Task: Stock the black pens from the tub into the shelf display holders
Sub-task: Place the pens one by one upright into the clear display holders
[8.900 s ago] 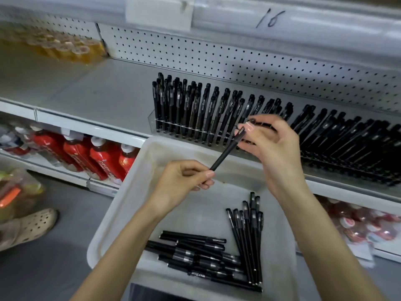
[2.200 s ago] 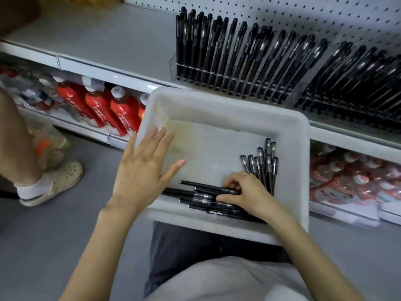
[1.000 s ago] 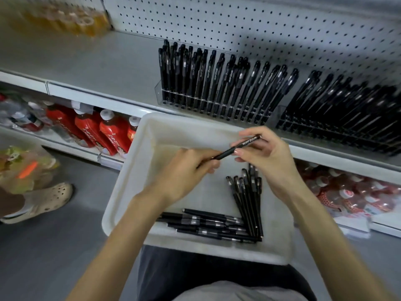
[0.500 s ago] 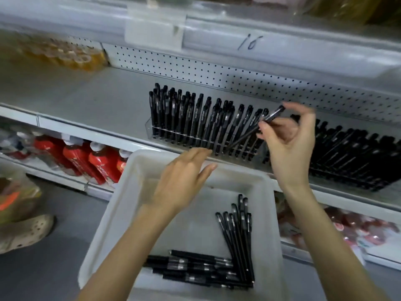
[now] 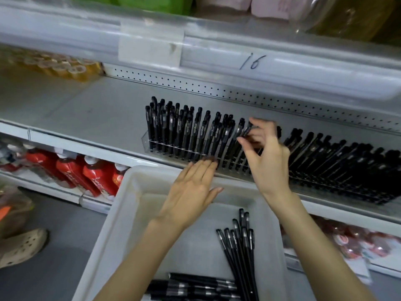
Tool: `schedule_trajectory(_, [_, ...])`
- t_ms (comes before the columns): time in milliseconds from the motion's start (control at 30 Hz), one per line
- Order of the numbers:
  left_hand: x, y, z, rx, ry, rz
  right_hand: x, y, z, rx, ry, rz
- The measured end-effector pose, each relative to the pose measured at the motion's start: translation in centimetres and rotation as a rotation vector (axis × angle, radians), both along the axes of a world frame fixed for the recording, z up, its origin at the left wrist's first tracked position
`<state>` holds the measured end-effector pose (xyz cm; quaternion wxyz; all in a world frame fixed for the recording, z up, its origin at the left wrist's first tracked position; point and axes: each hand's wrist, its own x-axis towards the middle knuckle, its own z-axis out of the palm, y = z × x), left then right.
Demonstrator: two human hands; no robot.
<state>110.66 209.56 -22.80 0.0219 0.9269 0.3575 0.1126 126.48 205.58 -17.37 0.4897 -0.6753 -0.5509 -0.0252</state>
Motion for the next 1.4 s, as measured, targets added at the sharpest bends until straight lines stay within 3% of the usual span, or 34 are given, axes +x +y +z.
schedule_trajectory(700, [-0.3,0.4,0.1,-0.003,0.015,-0.011,-0.1,1.0,-0.8,-0.173,-0.189,-0.022])
schedule_trajectory(900, [-2.1,-1.0,1.0,-0.043,-0.054,0.004,-0.1,-0.1,0.0,-0.164,-0.096,-0.034])
schedule_trajectory(1067, [-5.8,-4.3,1.0,-0.165,-0.114,0.096,-0.9,-3.4,0.0,-0.125,0.096,0.042])
schedule_trajectory(1133, [-7.8,-6.3,0.3,-0.198,-0.094,0.143,-1.7,-5.3,-0.7,-0.209,0.206,0.154])
schedule_trajectory(1233, [-11.0,-10.0,-0.2,-0.213,-0.081,0.250,-3.2,-8.1,-3.9,-0.541,0.309,0.367])
schedule_trajectory(1400, [-13.8,-14.0,-1.8,-0.141,-0.026,0.319,-5.6,-12.2,-10.1,-0.936,0.253,0.538])
